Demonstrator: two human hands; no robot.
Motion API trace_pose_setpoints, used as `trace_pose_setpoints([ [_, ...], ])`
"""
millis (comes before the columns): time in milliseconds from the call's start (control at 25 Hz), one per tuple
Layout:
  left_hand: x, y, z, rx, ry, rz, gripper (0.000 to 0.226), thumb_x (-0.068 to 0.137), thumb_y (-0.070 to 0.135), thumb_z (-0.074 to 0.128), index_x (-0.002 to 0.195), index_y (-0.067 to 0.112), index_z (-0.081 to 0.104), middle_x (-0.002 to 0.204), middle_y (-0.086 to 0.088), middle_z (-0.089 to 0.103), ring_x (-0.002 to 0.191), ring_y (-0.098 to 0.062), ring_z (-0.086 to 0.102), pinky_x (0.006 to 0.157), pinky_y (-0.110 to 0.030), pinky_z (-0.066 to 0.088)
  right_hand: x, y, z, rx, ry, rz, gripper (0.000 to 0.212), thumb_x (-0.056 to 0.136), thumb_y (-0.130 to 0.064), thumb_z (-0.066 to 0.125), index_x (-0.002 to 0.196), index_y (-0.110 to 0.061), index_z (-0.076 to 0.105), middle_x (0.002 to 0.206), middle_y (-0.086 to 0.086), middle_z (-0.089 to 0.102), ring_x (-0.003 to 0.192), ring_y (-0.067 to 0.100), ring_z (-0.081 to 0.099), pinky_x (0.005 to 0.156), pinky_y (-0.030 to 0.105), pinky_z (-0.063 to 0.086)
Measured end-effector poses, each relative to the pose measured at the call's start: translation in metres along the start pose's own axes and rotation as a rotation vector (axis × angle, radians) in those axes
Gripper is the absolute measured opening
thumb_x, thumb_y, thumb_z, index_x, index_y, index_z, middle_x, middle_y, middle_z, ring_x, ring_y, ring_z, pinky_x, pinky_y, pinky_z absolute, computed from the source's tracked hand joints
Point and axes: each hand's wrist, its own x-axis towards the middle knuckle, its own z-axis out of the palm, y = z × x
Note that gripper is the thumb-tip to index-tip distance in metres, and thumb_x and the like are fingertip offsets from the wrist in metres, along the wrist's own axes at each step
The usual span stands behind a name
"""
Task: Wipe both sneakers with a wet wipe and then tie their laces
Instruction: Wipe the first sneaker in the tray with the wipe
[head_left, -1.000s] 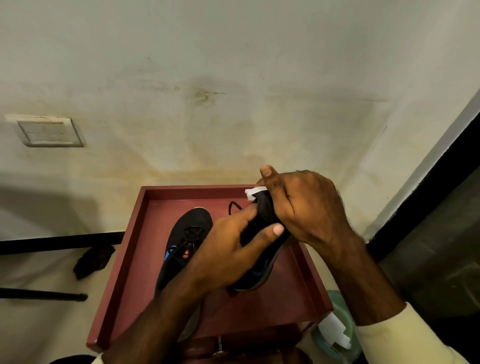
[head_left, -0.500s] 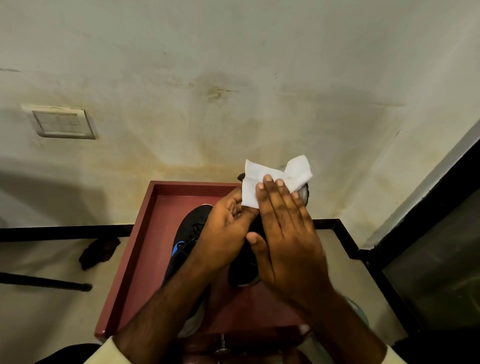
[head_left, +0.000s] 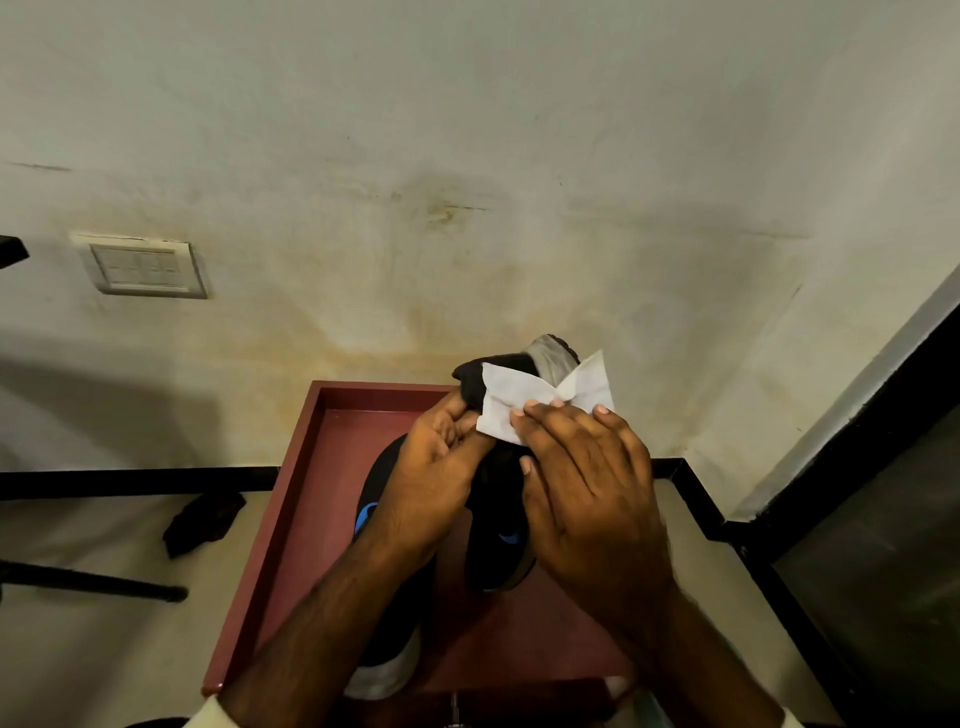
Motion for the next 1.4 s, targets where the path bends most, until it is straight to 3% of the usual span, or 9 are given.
trace_pose_setpoints([
  [320,-0.005,0.0,-0.001,-0.009,-0.017,-0.008,0.035,0.106,0.007,0.047,0.138,0.007,0.059,0.126,-0.013,0.073,0.117,-0.03,0.07,0.099,-0.039,0.057,0.005,0.021,-0.002,-0.001,-0.009,-0.198,0.038,0.105,-0.019,0.052,0.14,-0.012,0.067,0.15,0.006,0.062,0.145,0.024,0.052,0.123,0.044,0.036],
  [400,-0.006,-0.003,0.001,-0.014,-0.004,-0.016,0.033,0.107,0.027,0.049,0.121,0.004,0.068,0.107,-0.018,0.072,0.097,-0.037,0.068,0.09,-0.041,0.053,0.01,0.017,0.0,0.004,-0.079,-0.159,0.047,0.107,-0.024,0.048,0.152,-0.011,0.053,0.162,0.006,0.047,0.155,0.023,0.038,0.126,0.047,0.03],
  [480,-0.01,-0.003,0.007,0.006,-0.015,-0.027,0.063,0.103,0.049,0.048,0.1,-0.013,0.058,0.081,-0.018,0.05,0.074,-0.034,0.043,0.073,-0.04,0.04,0.018,0.014,0.005,0.014,-0.152,-0.054,0.058,0.11,-0.038,0.036,0.162,-0.011,0.034,0.171,0.006,0.03,0.161,0.021,0.022,0.13,0.049,0.022],
  [560,-0.012,-0.005,0.011,0.007,-0.016,-0.052,0.077,0.099,0.06,0.044,0.089,-0.016,0.049,0.077,-0.016,0.039,0.068,-0.029,0.034,0.066,-0.036,0.034,0.026,0.015,0.009,0.048,-0.177,0.072,0.068,0.109,-0.048,0.025,0.165,-0.01,0.023,0.175,0.006,0.019,0.164,0.021,0.012,0.132,0.049,0.014],
  [720,-0.012,-0.009,0.009,-0.078,0.071,-0.011,0.058,0.1,0.049,0.05,0.092,-0.007,0.06,0.082,-0.025,0.06,0.076,-0.032,0.062,0.075,-0.041,0.051,0.002,-0.012,0.009,0.24,-0.214,0.194,0.085,0.104,-0.066,0.008,0.166,-0.009,0.015,0.177,0.005,0.009,0.164,0.021,0.005,0.133,0.049,0.011],
  [920,-0.009,-0.01,0.006,-0.088,0.11,0.012,0.045,0.103,0.044,0.052,0.104,0.005,0.074,0.099,-0.028,0.071,0.091,-0.04,0.068,0.087,-0.048,0.052,-0.002,-0.02,0.01,0.199,-0.248,0.273,0.088,0.101,-0.07,0.003,0.168,-0.013,0.008,0.177,0.002,0.002,0.164,0.021,-0.001,0.132,0.054,0.006],
  [1080,-0.015,-0.009,0.022,0.004,0.059,-0.009,0.048,0.106,0.024,0.046,0.068,0.024,0.074,0.06,0.007,0.065,0.054,-0.005,0.061,0.055,-0.017,0.049,0.009,0.007,0.005,0.156,-0.212,0.349,0.081,0.104,-0.064,0.002,0.168,-0.014,0.007,0.177,0.002,0.001,0.164,0.024,-0.006,0.13,0.059,0.006],
  [1240,-0.007,-0.008,0.009,-0.114,0.158,-0.028,0.034,0.104,0.027,0.053,0.116,0.004,0.074,0.112,-0.035,0.07,0.107,-0.042,0.068,0.099,-0.05,0.052,-0.011,-0.02,0.005,0.194,-0.313,0.248,0.089,0.1,-0.07,0.001,0.168,-0.013,0.008,0.177,0.004,-0.001,0.164,0.024,-0.003,0.13,0.06,0.01],
  [1400,-0.001,-0.004,-0.001,-0.145,0.306,-0.064,0.036,0.104,0.026,0.054,0.118,-0.004,0.07,0.114,-0.027,0.074,0.111,-0.041,0.069,0.099,-0.048,0.052,-0.021,-0.023,-0.001,0.223,-0.368,0.148,0.089,0.1,-0.071,0.004,0.168,-0.014,0.012,0.178,0.001,0.0,0.164,0.021,-0.003,0.13,0.056,0.008],
])
